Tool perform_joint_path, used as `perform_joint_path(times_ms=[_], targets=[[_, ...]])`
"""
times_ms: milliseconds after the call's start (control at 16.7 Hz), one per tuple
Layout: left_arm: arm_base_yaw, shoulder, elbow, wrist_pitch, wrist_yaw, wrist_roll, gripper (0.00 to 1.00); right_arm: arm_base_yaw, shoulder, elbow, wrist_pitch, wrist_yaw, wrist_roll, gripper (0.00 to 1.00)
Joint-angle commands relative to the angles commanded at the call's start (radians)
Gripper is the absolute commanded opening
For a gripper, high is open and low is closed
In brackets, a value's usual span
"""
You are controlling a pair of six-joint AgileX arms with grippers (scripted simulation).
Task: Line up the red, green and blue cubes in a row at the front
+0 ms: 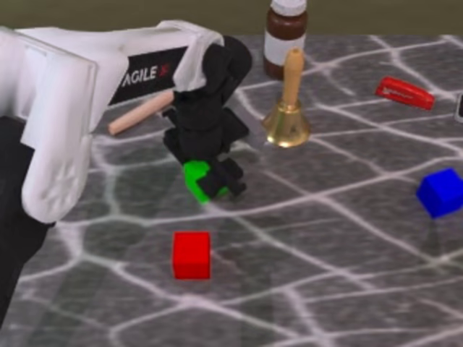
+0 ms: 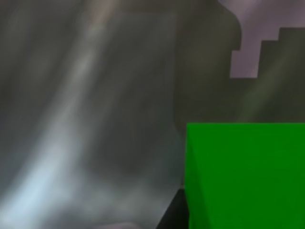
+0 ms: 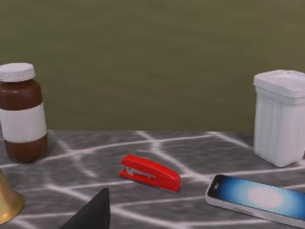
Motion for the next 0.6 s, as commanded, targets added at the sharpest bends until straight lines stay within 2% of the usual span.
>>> perform_joint_path(times_ms=[600], targets=[[0.019,-0.061,0.172,-0.233,-0.001,-0.002,0.00,0.000,0.000,0.000,0.000,0.000,0.000,1.00]])
